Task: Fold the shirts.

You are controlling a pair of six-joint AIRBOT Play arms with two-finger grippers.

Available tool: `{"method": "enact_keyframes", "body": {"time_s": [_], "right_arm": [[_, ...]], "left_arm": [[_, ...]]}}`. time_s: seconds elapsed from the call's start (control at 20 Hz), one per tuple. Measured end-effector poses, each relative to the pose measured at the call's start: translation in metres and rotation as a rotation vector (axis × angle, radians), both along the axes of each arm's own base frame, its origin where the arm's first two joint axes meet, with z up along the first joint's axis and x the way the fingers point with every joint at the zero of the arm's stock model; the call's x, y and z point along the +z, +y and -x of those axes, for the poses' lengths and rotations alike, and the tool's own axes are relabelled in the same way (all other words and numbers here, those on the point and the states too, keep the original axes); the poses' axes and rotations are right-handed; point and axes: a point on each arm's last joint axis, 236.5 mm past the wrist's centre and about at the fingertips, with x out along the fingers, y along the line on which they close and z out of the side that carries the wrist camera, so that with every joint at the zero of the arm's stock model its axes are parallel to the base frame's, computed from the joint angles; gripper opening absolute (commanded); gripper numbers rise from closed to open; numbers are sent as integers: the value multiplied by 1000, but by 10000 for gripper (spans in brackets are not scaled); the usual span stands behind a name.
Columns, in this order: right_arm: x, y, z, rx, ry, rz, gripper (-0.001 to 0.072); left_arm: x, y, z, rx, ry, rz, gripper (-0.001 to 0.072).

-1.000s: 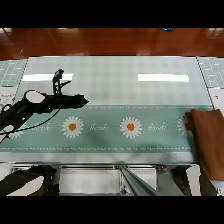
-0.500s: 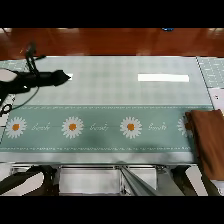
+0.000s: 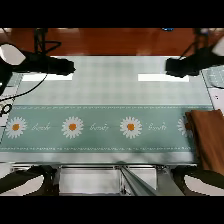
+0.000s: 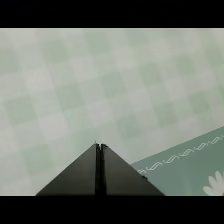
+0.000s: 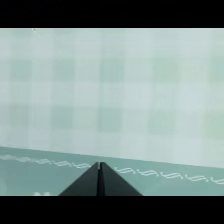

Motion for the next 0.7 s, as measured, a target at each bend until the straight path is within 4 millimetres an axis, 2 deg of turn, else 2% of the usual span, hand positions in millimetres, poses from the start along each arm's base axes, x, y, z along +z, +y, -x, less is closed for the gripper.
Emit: {"method": "enact_keyframes", "body": {"time_s": [0.1,0.2,0.45,0.7], "right_arm": [[-39,13,-2,44,84,88,25],[-61,19,-2,67,133,138,25],[-79,20,3,86,184,199,26],[-83,17,7,89,208,221,26]], "left_arm": [[-15,-2,0,-9,30,-34,19],[-25,-3,2,-17,56,-56,19],[-33,-2,2,-18,71,-77,19],[-35,-2,2,-18,76,-82,19]]}}
